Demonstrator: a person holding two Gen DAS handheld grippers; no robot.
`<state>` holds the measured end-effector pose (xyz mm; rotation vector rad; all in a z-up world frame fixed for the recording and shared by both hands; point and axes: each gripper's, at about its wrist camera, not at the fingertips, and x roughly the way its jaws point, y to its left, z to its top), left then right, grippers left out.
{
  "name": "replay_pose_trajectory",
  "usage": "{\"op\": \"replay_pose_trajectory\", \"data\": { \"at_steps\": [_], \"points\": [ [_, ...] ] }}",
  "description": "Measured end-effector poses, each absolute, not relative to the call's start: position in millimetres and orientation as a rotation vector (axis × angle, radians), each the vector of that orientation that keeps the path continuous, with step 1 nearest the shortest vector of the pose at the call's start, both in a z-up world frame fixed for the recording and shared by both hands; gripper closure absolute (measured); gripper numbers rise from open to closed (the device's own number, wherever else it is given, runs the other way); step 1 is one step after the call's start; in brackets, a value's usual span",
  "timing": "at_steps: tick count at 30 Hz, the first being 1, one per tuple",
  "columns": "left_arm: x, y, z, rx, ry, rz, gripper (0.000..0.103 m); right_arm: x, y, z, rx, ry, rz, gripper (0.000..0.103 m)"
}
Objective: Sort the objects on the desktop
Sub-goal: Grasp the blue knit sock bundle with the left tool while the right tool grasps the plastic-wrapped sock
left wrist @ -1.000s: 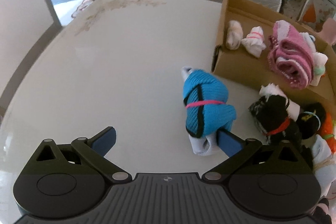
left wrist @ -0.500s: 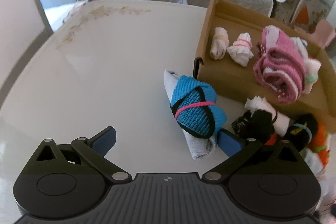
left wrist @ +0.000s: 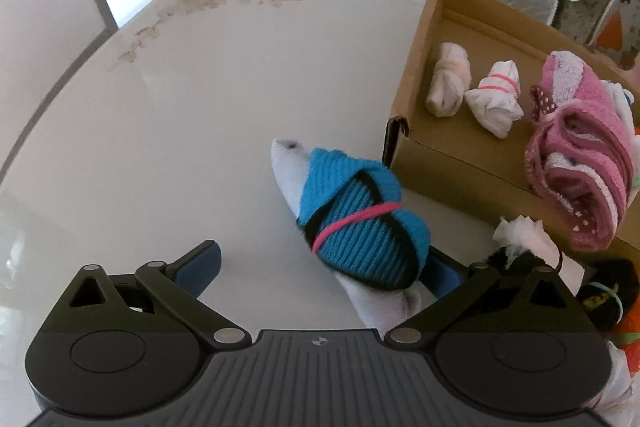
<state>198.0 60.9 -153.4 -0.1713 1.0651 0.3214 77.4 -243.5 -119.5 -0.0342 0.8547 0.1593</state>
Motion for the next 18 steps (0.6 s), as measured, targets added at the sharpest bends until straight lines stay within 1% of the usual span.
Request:
{"op": "replay_pose_trajectory", "data": {
  "at_steps": [5,6,7,8,9,10,11,12,14,15,16,17,18],
  "points": [
    [193.4,70.9,-152.3,-0.145,1.046,0.285,0.0,79.0,-243.8,-121.7,-0.04,0.865,0.17,0.005],
    [192.1,73.0,-152.2,-0.136,1.039,0.276,0.001,79.2,-245.5,-122.0,-0.035,0.865,0.169,0.007],
    [190.8,75.0,-152.3,-0.132,1.034,0.268,0.003,79.9,-247.0,-122.9,-0.029,0.869,0.169,0.013],
    [189.2,77.2,-151.6,-0.133,1.031,0.26,0.006,81.0,-248.5,-124.2,-0.021,0.875,0.171,0.016],
    [187.8,78.2,-150.6,-0.127,1.028,0.254,0.009,82.2,-249.6,-126.1,-0.014,0.883,0.172,0.023],
    [185.1,78.8,-148.9,-0.118,1.019,0.239,0.015,83.1,-250.3,-128.1,-0.011,0.891,0.171,0.028],
    [184.5,79.1,-147.9,-0.111,1.013,0.228,0.021,83.4,-250.8,-130.2,-0.011,0.898,0.169,0.03],
    [182.9,79.3,-146.6,-0.105,1.006,0.219,0.024,83.3,-251.0,-132.3,-0.011,0.904,0.17,0.032],
    [182.8,79.6,-144.9,-0.101,1.0,0.21,0.038,81.6,-250.9,-133.9,-0.017,0.897,0.171,0.032],
    [182.4,79.3,-144.0,-0.1,0.998,0.208,0.042,81.0,-250.2,-133.7,-0.021,0.896,0.171,0.032],
    [181.9,78.6,-143.1,-0.099,0.997,0.205,0.046,80.6,-249.6,-133.2,-0.024,0.897,0.17,0.035],
    [181.1,78.0,-142.9,-0.096,0.997,0.203,0.046,79.6,-249.0,-132.4,-0.026,0.896,0.171,0.038],
    [179.7,78.1,-143.0,-0.095,0.995,0.2,0.047,78.3,-248.4,-131.7,-0.03,0.893,0.169,0.046]
  ]
}}
